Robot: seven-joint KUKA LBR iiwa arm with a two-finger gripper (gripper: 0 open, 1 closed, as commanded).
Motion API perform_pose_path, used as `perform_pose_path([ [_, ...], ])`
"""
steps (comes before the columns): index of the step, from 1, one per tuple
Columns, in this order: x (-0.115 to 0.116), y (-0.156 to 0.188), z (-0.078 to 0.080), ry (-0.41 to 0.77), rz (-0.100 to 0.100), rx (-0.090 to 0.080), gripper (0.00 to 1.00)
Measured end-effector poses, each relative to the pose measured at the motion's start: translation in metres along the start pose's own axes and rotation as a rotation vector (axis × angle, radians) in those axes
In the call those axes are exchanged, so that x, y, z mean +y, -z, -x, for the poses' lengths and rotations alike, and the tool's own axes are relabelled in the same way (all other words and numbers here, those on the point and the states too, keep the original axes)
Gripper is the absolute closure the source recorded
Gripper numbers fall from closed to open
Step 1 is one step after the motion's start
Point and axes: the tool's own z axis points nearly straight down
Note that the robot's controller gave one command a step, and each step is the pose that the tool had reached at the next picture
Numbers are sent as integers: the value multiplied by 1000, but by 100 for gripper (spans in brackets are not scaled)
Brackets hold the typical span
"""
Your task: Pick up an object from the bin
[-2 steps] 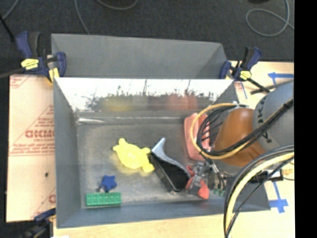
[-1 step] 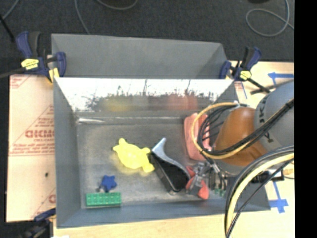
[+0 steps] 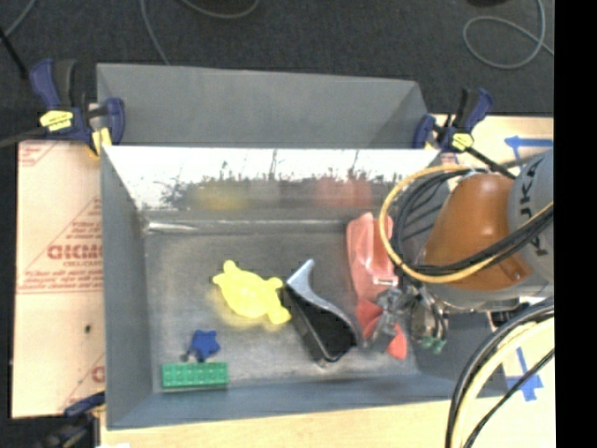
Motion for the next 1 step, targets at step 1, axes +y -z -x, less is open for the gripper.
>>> perform_pose_path([
  [1,0,-4,0,0,0,-4,100],
])
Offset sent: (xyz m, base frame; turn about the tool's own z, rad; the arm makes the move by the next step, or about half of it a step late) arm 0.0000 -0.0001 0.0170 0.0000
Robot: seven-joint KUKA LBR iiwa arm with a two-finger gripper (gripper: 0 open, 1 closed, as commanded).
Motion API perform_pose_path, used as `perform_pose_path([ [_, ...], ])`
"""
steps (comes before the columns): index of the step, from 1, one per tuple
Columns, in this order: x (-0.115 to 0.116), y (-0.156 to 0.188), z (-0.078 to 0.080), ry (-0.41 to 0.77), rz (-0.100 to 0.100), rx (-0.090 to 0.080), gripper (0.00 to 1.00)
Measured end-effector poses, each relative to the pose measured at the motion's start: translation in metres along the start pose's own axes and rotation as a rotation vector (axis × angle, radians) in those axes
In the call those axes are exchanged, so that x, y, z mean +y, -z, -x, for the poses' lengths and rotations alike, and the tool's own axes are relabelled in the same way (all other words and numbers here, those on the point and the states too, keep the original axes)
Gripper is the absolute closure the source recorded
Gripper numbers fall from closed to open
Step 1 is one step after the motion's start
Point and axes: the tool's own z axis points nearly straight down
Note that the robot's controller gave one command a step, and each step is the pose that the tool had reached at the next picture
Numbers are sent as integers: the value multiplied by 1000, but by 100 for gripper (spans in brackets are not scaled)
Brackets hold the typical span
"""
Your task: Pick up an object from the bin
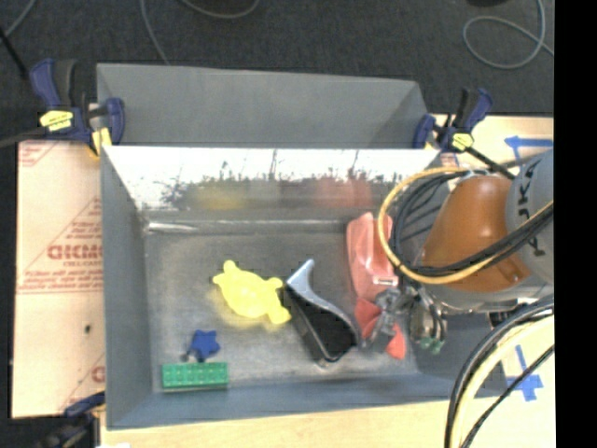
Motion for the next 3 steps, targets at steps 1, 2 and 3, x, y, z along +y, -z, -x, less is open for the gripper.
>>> perform_pose_path([
  [1,0,-16,0,-1,0,1,100],
  [2,-1,-24,-1,-1,-2,7,100],
  [3,-1,-23,-1,1,-2,7,100],
])
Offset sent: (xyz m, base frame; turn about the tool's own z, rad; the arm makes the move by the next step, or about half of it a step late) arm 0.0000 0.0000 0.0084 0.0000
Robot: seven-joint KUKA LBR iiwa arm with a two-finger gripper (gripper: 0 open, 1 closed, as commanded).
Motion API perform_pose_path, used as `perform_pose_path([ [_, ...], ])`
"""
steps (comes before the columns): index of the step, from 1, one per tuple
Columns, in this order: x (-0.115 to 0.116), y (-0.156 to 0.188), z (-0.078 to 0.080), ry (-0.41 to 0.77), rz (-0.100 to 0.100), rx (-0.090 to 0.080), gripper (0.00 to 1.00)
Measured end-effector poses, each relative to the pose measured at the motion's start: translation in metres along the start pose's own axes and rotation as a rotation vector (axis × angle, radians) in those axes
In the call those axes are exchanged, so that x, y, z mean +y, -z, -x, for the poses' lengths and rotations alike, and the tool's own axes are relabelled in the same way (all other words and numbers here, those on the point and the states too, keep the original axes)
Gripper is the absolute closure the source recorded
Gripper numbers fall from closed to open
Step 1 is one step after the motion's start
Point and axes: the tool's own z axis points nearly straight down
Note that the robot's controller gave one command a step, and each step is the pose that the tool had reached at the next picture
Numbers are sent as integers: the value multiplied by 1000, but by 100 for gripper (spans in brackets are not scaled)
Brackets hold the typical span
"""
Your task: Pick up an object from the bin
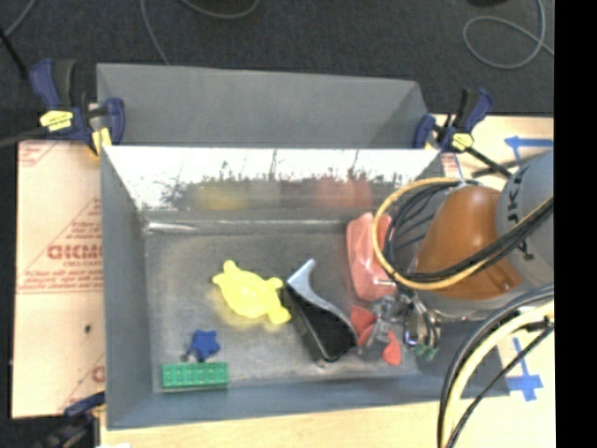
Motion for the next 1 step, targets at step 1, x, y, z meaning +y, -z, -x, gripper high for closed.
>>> perform_pose_path([
  [1,0,6,0,2,1,1,100],
])
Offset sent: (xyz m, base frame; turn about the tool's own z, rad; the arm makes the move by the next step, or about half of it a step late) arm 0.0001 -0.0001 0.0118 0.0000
